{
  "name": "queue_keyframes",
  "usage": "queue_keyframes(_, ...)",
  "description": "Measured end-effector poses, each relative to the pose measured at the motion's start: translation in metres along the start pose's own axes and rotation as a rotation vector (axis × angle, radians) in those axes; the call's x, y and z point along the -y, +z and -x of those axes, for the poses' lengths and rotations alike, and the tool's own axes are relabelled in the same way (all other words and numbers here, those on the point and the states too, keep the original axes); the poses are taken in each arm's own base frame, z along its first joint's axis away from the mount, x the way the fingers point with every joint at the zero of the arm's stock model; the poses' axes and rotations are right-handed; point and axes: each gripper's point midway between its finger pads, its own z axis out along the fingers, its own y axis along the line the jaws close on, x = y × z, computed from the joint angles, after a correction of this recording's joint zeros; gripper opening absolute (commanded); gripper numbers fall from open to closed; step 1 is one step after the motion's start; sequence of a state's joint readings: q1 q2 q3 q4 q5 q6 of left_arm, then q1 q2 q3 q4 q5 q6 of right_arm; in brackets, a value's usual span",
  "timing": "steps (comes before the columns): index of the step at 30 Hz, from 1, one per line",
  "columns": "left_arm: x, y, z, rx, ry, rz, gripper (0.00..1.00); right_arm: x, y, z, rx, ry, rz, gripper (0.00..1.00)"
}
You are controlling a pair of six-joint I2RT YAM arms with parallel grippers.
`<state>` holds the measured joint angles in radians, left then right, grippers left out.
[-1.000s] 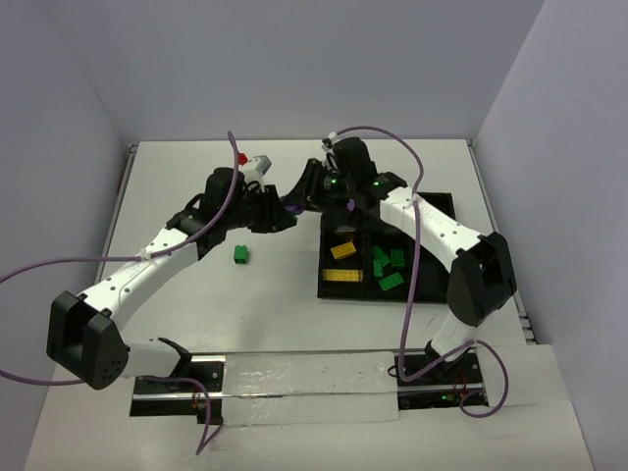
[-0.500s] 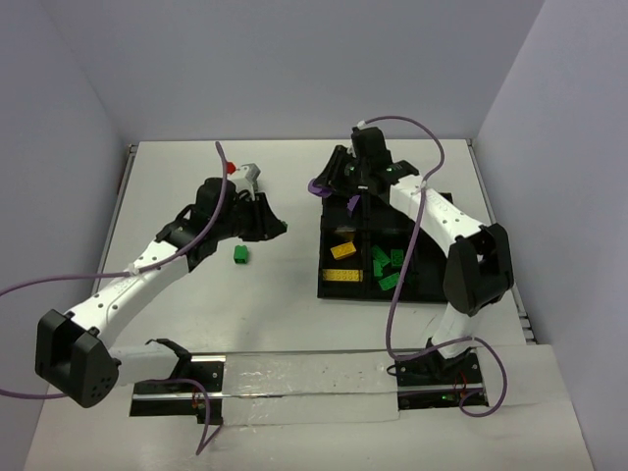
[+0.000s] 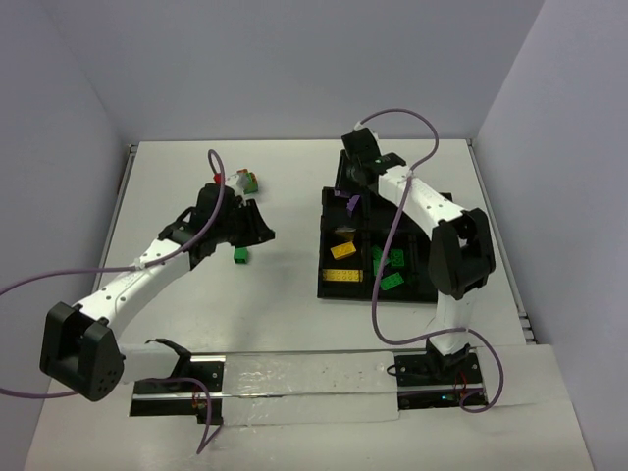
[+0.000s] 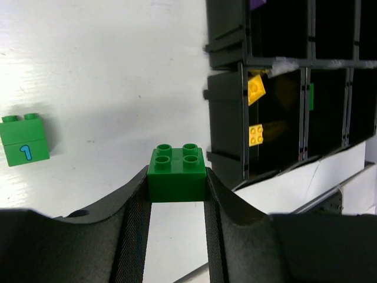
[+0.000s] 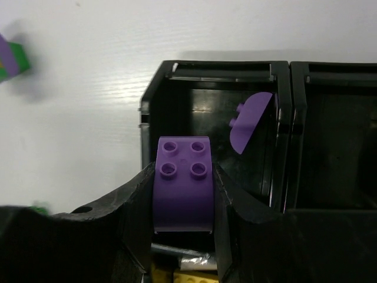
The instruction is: Sort the legos into containers by color
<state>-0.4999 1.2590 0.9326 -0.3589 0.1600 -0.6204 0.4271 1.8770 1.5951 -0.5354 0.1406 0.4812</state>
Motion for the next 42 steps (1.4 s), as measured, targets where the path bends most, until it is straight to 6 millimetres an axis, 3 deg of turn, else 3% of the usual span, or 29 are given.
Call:
queue_keyframes(2, 0.000, 0.003, 0.006, 0.003, -0.006, 0.022, 0.00, 0.004, 0.010, -0.008, -0.023, -0.010, -0.020, 0.25)
queue_keyframes(4, -0.001, 0.006, 0.012, 0.007, -0.011, 0.042, 0.00, 0.008, 0.018, -0.015, -0.046, -0.017, -0.037, 0.53)
queue_keyframes(7, -0.003, 0.013, 0.016, 0.000, -0.021, 0.069, 0.00, 0.011, 0.023, -0.021, -0.065, -0.023, -0.048, 0.65)
queue_keyframes(15, -0.019, 0.021, 0.014, -0.013, -0.036, 0.154, 0.00, 0.012, 0.013, -0.016, -0.041, -0.020, -0.045, 0.66)
queue_keyframes(19, -0.042, 0.033, 0.013, -0.016, -0.051, 0.278, 0.00, 0.006, -0.021, -0.005, 0.012, -0.010, 0.002, 0.66)
queue_keyframes(24, -0.077, 0.047, -0.007, -0.078, -0.072, 0.440, 0.00, -0.006, -0.068, 0.007, 0.110, -0.007, 0.082, 0.66)
queue_keyframes(27, -0.084, 0.046, -0.008, -0.078, -0.075, 0.475, 0.00, -0.020, -0.086, -0.006, 0.127, -0.035, 0.127, 0.66)
queue_keyframes(32, -0.094, 0.056, -0.012, -0.088, -0.075, 0.522, 0.04, -0.039, -0.095, -0.043, 0.085, -0.088, 0.180, 0.66)
queue_keyframes(34, -0.103, 0.066, -0.022, -0.122, -0.082, 0.546, 0.17, -0.037, -0.092, -0.054, 0.063, -0.085, 0.181, 0.66)
queue_keyframes(38, -0.114, 0.076, -0.041, -0.178, -0.080, 0.592, 0.65, -0.032, -0.088, -0.064, 0.040, -0.077, 0.167, 0.66)
queue_keyframes(41, -0.112, 0.077, -0.044, -0.186, -0.058, 0.604, 0.88, -0.031, -0.087, -0.064, 0.043, -0.077, 0.164, 0.66)
queue_keyframes(42, -0.109, 0.077, -0.043, -0.184, -0.056, 0.600, 0.92, -0.031, -0.087, -0.063, 0.044, -0.076, 0.162, 0.66)
